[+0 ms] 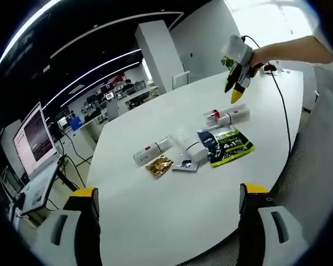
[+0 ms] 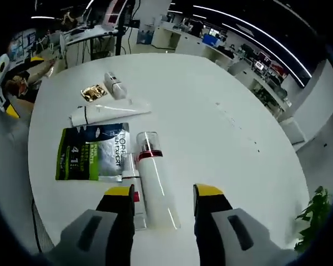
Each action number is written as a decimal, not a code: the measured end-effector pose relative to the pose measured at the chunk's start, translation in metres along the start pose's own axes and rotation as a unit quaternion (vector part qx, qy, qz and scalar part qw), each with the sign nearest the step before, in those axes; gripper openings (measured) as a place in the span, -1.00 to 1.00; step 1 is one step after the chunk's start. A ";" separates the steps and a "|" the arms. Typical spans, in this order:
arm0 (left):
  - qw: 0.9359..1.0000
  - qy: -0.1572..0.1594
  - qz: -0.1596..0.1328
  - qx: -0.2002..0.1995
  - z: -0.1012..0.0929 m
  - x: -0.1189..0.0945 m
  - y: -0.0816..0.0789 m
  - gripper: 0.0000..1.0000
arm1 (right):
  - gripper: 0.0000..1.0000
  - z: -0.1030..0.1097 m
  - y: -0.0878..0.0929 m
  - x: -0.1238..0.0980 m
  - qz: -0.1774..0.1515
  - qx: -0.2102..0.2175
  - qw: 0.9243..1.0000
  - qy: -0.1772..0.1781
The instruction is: Arrange the skincare products in the storage area until every visible bottle or jar stands upright without overlapping.
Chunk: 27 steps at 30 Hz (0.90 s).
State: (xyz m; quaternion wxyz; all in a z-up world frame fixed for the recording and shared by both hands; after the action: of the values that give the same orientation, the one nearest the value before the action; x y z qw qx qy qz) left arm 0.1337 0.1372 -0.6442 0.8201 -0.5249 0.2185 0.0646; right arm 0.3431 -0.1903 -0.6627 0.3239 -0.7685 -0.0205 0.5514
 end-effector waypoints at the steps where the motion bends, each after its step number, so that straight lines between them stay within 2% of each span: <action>1: 1.000 0.001 0.000 0.000 0.001 0.000 0.000 0.98 | -0.25 -0.001 0.002 0.003 0.006 -0.001 1.000 -0.004; 4: 1.000 0.000 0.001 0.000 0.001 0.001 0.001 0.98 | -0.27 0.001 0.006 0.014 0.030 0.000 0.999 -0.023; 7: 1.000 0.002 0.000 0.001 0.000 0.000 0.000 0.98 | -0.25 -0.009 0.007 0.024 0.047 -0.001 0.998 -0.031; 10: 1.000 0.001 0.003 0.000 0.000 0.000 0.001 0.98 | -0.23 -0.005 0.007 0.028 0.062 0.017 0.996 -0.066; 14: 1.000 -0.002 0.004 -0.002 0.002 0.001 0.002 0.98 | -0.29 -0.007 0.003 0.034 0.075 0.005 0.995 -0.069; 20: 1.000 0.001 0.006 0.000 0.001 0.001 0.003 0.98 | -0.30 -0.003 0.005 0.045 0.124 -0.018 0.988 -0.095; 27: 1.000 -0.002 0.010 0.000 -0.001 0.000 0.001 0.98 | -0.32 -0.004 0.009 0.056 0.143 -0.002 0.983 -0.117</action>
State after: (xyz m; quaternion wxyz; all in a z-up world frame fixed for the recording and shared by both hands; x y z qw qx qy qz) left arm 0.1333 0.1369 -0.6450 0.8200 -0.5225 0.2220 0.0734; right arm 0.3650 -0.1779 -0.7132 0.2354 -0.6945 0.0513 0.6780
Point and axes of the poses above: the point that each gripper's makers call its tool centre point, and the gripper's own axes: x roughly forward along the fingers, z roughly to its left, y roughly out of its underside, the point moved 5 cm from there along -x, roughly backward along the fingers, and after that the axes turned 4 degrees about -y, right-handed, at the moved point
